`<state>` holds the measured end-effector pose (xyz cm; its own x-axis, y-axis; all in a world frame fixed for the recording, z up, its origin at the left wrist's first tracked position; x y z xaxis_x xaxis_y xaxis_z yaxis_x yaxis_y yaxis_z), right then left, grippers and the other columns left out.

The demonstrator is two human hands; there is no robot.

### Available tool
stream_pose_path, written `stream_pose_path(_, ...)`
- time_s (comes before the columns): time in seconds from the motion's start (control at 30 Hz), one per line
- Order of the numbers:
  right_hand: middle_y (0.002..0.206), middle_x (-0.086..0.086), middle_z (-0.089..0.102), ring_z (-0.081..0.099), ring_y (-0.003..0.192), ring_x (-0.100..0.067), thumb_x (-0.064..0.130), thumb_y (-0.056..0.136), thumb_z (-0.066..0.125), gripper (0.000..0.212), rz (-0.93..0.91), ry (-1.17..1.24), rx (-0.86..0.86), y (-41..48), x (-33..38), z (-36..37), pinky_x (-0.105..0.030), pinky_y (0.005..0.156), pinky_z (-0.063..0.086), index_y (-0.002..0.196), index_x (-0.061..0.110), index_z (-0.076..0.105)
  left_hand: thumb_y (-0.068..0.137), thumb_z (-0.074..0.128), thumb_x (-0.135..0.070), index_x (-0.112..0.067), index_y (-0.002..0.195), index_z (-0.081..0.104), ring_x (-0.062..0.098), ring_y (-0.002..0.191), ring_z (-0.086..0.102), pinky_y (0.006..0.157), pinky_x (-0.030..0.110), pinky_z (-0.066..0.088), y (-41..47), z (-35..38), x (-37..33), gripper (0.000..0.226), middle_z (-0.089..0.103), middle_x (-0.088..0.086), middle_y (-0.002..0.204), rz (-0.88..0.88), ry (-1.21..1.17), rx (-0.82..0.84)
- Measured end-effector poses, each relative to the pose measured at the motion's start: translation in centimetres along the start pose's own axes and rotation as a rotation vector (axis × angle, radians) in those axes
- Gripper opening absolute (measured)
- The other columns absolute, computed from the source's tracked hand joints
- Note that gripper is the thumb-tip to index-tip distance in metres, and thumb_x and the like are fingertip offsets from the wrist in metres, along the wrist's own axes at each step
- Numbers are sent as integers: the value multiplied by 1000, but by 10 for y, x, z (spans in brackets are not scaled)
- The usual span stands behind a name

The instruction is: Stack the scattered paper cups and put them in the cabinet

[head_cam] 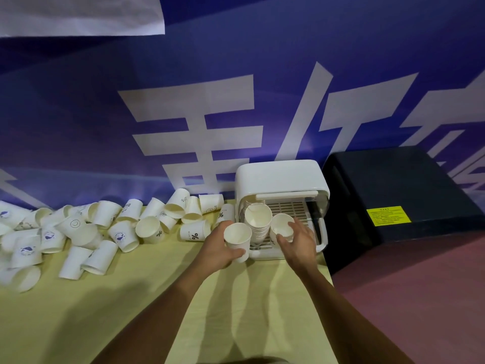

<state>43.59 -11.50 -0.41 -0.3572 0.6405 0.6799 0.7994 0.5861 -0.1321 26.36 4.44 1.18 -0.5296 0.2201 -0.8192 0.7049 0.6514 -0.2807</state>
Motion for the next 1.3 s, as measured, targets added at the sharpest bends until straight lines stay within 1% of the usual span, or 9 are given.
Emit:
stream_pose_path(0.1, 149, -14, 48, 40, 140, -33, 38, 87, 63, 68, -12, 44, -73, 1, 0, -8, -50, 114, 36, 145, 7, 46, 73, 85, -18, -28, 132, 46, 14, 112, 53, 81, 22, 45, 0, 1, -3, 72, 56, -6, 122, 0, -17, -6)
stream_pose_path(0.2, 129, -4, 61, 52, 124, -23, 24, 91, 65, 43, -68, 151, -163, -5, 10, -18, -42, 105, 44, 131, 12, 58, 72, 86, -21, -28, 134, 42, 15, 112, 54, 79, 20, 44, -3, 1, -4, 76, 55, -9, 121, 1, -26, -18)
stream_pose_path(0.3, 106, 15, 68, 60, 105, -7, 35, 90, 67, 26, -132, 212, -56, -14, 24, -11, -36, 90, 52, 113, 24, 67, 67, 89, -27, -26, 129, 39, 13, 110, 54, 84, 26, 45, -7, -1, -2, 79, 53, -12, 118, -19, -8, -72)
stream_pose_path(0.4, 97, 19, 67, 62, 99, -4, 51, 85, 70, 39, -156, 219, 65, -23, 37, 0, -30, 81, 53, 119, 33, 60, 63, 90, -33, -28, 119, 43, 11, 106, 56, 87, 32, 51, -9, -1, 0, 73, 55, -13, 114, -21, 10, -48)
stream_pose_path(0.57, 107, 15, 69, 66, 99, -4, 67, 73, 74, 69, -110, 279, 220, -31, 45, 16, -35, 89, 56, 130, 37, 50, 63, 88, -39, -34, 118, 47, 5, 107, 56, 89, 29, 52, -13, -4, -4, 69, 58, -15, 116, 19, -23, 4)
stream_pose_path(0.7, 117, 9, 67, 65, 102, -6, 64, 67, 79, 90, -118, 347, 247, -38, 53, 20, -31, 89, 55, 142, 36, 37, 65, 89, -33, -36, 119, 50, 6, 105, 58, 88, 26, 52, -18, -2, -14, 66, 59, -15, 116, 53, -50, 40)
stream_pose_path(0.97, 109, 9, 66, 68, 87, -5, 42, 82, 79, 59, -68, 436, -14, -35, 38, -18, -27, 77, 59, 134, 33, 51, 63, 92, -34, -32, 129, 50, 9, 102, 58, 79, 18, 47, -17, 1, -9, 78, 58, -13, 114, 23, -68, 58)
stream_pose_path(1.17, 128, 13, 61, 57, 116, -5, 40, 85, 76, 65, -10, 389, -305, -24, 26, -52, -29, 101, 47, 141, 24, 50, 71, 88, -30, -27, 126, 53, 11, 99, 59, 82, 21, 49, -13, 0, 3, 66, 58, -9, 113, 14, -47, 35)
stream_pose_path(1.3, 140, 6, 57, 54, 126, -14, 41, 81, 76, 74, -9, 291, -278, -15, 19, -40, -38, 106, 47, 146, 26, 43, 72, 87, -28, -28, 126, 54, 11, 100, 59, 83, 23, 50, -9, -1, 4, 63, 58, -11, 111, -1, -39, 31)
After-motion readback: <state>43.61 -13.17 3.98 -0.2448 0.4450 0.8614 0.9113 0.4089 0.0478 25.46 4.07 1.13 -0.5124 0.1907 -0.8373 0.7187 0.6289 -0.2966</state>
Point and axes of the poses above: each hand's wrist, its own y-axis towards the middle knuckle, its own z-axis out of the palm, x = y × z, the point moved 5 cm from there along y, towards the middle knuckle
